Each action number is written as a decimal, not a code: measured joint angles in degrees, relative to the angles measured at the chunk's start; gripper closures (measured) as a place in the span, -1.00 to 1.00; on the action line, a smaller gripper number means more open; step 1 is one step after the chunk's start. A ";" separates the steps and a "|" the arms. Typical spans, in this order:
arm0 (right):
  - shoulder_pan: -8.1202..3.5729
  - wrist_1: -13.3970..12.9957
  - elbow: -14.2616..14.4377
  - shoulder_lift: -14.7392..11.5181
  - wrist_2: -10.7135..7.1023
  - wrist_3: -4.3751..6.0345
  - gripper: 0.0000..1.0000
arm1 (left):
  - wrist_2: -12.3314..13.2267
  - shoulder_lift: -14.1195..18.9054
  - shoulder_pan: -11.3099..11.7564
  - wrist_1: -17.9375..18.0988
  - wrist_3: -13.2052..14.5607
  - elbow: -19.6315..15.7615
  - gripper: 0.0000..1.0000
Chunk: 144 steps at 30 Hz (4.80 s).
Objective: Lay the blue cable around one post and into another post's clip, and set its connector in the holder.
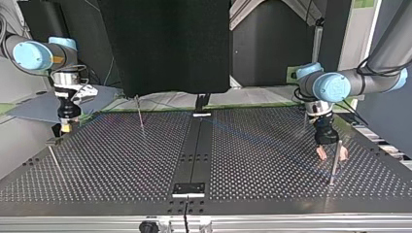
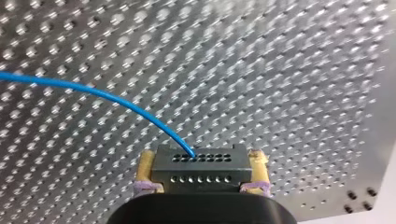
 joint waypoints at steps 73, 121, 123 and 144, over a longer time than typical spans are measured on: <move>-9.98 12.91 -9.38 0.85 -14.78 -0.60 1.00 | -0.55 0.00 -1.70 -1.01 1.93 0.00 -1.00; -6.90 18.98 -13.05 4.35 -10.53 -8.66 1.00 | -0.89 -0.03 -1.44 -1.06 1.99 0.00 -1.00; -6.90 18.62 -12.64 3.75 -10.33 -8.68 1.00 | -0.97 -0.02 -1.42 -1.06 1.99 0.00 -1.00; -7.61 14.25 -11.82 3.86 -12.96 -2.93 1.00 | -0.96 -0.01 -1.36 -1.08 1.99 0.00 -1.00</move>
